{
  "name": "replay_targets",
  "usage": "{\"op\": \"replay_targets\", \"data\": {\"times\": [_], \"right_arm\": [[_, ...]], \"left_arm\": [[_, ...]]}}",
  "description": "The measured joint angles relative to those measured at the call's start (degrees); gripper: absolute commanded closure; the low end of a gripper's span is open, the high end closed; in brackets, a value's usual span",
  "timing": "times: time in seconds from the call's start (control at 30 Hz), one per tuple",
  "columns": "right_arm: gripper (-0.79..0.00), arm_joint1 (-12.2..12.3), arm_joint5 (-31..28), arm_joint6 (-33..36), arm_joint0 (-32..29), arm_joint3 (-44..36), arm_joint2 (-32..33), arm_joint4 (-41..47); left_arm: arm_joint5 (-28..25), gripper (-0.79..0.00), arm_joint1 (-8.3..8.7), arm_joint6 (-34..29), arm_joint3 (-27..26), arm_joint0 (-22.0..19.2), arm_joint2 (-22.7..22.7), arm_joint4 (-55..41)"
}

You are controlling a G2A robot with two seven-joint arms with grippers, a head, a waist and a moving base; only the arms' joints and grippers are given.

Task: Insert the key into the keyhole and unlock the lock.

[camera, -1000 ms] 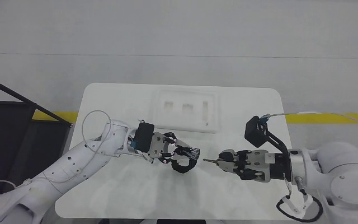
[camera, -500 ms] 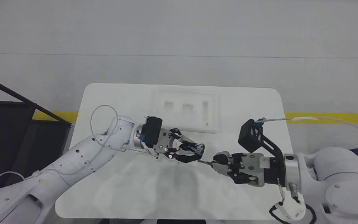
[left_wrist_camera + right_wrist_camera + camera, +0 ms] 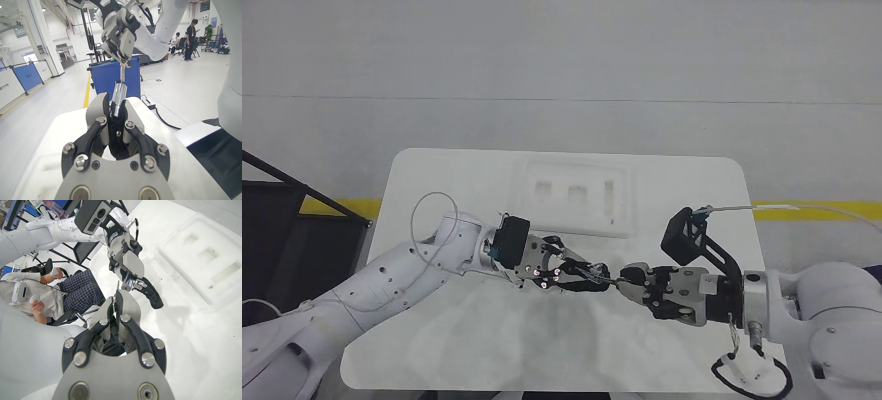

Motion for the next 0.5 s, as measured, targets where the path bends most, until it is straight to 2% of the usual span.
{"op": "replay_targets", "data": {"times": [0.23,0.5], "right_arm": [[0.0,0.38,0.88,0.37,-0.64,0.0,0.61,0.43],[0.0,0.58,0.85,-0.59,-0.88,0.46,-0.71,0.87]], "left_arm": [[3.68,0.0,1.73,3.69,0.45,-2.58,4.83,-1.02],[4.59,0.0,2.7,4.6,-0.47,-2.58,5.23,-1.36]]}}
